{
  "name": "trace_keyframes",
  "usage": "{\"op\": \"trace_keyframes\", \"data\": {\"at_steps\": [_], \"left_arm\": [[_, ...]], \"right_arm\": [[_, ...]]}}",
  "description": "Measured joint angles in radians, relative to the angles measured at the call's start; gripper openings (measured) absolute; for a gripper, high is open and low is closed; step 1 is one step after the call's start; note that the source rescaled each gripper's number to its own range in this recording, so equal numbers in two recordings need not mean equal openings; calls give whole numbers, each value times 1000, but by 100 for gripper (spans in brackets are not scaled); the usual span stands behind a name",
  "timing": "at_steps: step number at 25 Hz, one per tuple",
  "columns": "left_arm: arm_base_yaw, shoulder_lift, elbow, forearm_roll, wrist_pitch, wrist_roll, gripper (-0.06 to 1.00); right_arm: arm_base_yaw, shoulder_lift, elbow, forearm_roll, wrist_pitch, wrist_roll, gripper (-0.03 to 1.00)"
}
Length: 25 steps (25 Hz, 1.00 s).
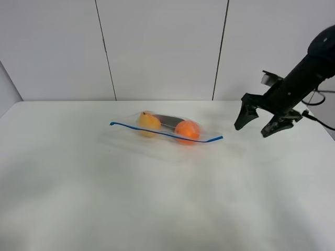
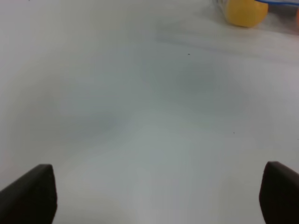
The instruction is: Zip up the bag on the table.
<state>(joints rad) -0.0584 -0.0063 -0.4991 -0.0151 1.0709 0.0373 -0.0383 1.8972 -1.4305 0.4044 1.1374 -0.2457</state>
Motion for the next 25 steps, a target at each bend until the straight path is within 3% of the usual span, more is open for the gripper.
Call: {"op": "trace_keyframes", "data": {"at_steps": [1, 2, 5, 9, 13, 25], "left_arm": [[0, 0, 0, 0, 0, 0, 100], [0, 0, 0, 0, 0, 0, 100], [0, 0, 0, 0, 0, 0, 100], [0, 0, 0, 0, 0, 0, 100], [0, 0, 0, 0, 0, 0, 100], [0, 0, 0, 0, 0, 0, 100]], "right_arm": [[5, -1, -28, -77, 9, 34, 87], [15, -3, -78, -219, 47, 90, 87], [16, -7, -101, -310, 71, 135, 87], [17, -40, -81, -322, 72, 148, 87], [20, -157, 40, -325, 72, 148, 87], [20, -776, 658, -321, 65, 148, 88]]}}
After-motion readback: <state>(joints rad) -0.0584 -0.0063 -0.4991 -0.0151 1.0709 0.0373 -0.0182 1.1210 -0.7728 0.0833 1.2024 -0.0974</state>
